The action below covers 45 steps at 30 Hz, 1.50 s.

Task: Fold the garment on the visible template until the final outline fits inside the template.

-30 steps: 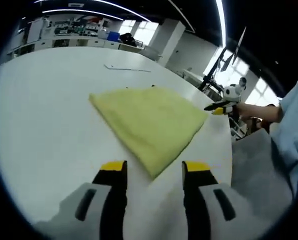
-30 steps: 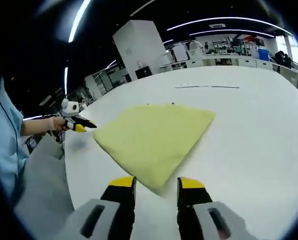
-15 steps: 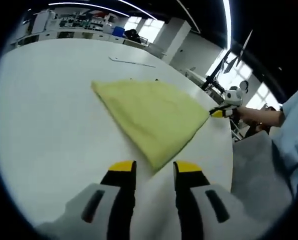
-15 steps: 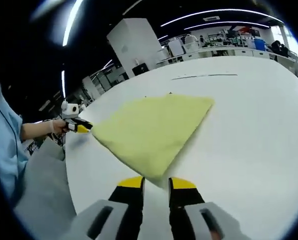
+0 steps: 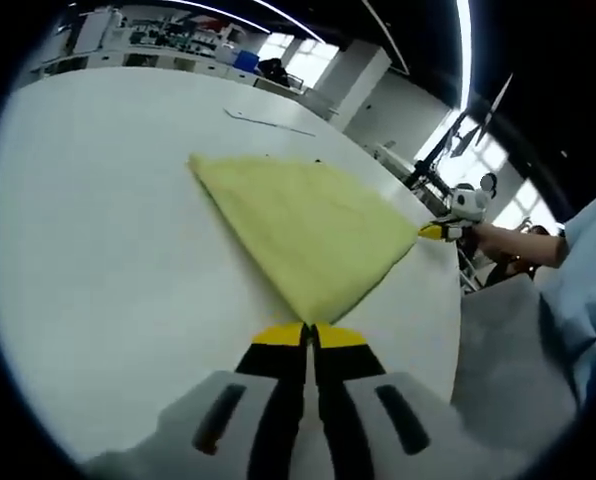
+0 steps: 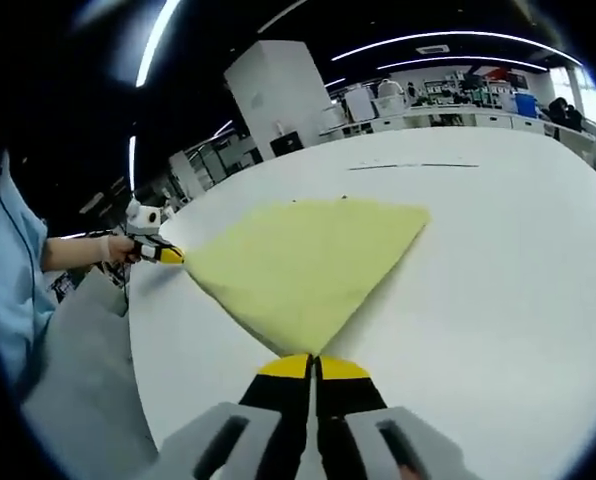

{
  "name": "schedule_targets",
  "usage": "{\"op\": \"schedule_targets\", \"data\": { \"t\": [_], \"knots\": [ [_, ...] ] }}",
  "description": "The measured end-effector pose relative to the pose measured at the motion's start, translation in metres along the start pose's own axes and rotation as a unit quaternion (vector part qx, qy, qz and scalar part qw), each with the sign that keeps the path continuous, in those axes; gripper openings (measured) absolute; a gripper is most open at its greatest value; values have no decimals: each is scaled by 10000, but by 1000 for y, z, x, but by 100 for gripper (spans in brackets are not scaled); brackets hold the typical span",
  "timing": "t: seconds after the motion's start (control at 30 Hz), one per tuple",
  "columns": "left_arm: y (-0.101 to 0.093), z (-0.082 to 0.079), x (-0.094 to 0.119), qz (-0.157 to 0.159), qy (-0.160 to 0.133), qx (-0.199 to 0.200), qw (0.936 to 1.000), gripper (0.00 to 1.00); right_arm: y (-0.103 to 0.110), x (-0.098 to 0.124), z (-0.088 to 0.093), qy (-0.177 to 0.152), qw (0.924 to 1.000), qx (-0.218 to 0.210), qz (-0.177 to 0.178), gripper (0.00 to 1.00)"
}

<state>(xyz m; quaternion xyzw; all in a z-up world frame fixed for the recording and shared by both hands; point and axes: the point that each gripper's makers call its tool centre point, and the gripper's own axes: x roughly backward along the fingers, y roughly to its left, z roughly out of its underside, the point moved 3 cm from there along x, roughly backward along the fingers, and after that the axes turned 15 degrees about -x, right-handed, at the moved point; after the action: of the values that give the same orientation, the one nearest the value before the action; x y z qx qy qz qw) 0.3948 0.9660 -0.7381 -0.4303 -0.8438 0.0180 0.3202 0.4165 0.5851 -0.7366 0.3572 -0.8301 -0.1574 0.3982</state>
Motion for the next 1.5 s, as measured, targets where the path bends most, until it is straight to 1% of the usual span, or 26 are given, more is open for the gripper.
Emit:
{"op": "schedule_targets", "data": {
  "t": [0.13, 0.23, 0.5, 0.8, 0.9, 0.97, 1.03, 1.07, 1.13, 1.17, 1.2, 1.27, 1.3, 1.33, 1.37, 1.43, 1.5],
  "knots": [
    [-7, 4, 4, 23, -4, 3, 10000, 0, 0, 3, 5, 5, 10000, -6, 14, 0],
    [-13, 12, 7, 46, 36, 51, 10000, 0, 3, 7, 12, 33, 10000, -54, -43, 0],
    [-28, 24, 17, 86, 56, 138, 9999, 0, 13, 17, 30, 84, 9998, -98, -132, 0],
    [-43, 36, 22, 106, 53, 193, 9997, 0, 17, 25, 43, 69, 9997, -169, -144, 0],
    [-41, 38, 22, 69, 103, 226, 9997, 0, 16, 24, 44, 63, 9997, -198, -159, 0],
    [-41, 38, 22, 21, 128, 344, 9993, 0, 18, 23, 45, 107, 9996, -206, -189, 0],
    [-42, 37, 22, 12, 145, 322, 9994, 0, 19, 23, 46, 129, 9997, -108, -197, 0],
    [-42, 37, 23, -31, 172, 266, 9995, 1, 20, 23, 47, 136, 9997, -24, -202, 0],
    [-42, 39, 24, -64, 214, 231, 9995, 7, 20, 26, 47, 96, 9998, -21, -154, 0],
    [-43, 39, 27, -90, 218, 197, 9995, 12, 20, 29, 46, 46, 9999, -80, -127, 4],
    [-42, 37, 29, -184, 185, 115, 9996, 16, 21, 31, 44, -14, 9999, -97, -128, 10],
    [-44, 34, 35, -258, 128, 14, 9996, 24, 24, 36, 41, -157, 9998, -49, -138, 17],
    [-45, 30, 39, -323, 83, 0, 9994, 26, 27, 41, 38, -220, 9997, -3, -119, 22],
    [-46, 28, 42, -353, 47, -33, 9994, 28, 28, 44, 37, -257, 9996, 32, -116, 26],
    [-47, 25, 45, -396, 9, -79, 9992, 33, 31, 47, 36, -263, 9996, 25, -119, 30],
    [-49, 16, 50, -552, -58, -301, 9980, 44, 35, 55, 32, -329, 9994, 49, -98, 45],
    [-52, 9, 55, -728, -12, -411, 9965, 64, 38, 62, 28, -384, 9992, 117, 16, 61]
  ]
}}
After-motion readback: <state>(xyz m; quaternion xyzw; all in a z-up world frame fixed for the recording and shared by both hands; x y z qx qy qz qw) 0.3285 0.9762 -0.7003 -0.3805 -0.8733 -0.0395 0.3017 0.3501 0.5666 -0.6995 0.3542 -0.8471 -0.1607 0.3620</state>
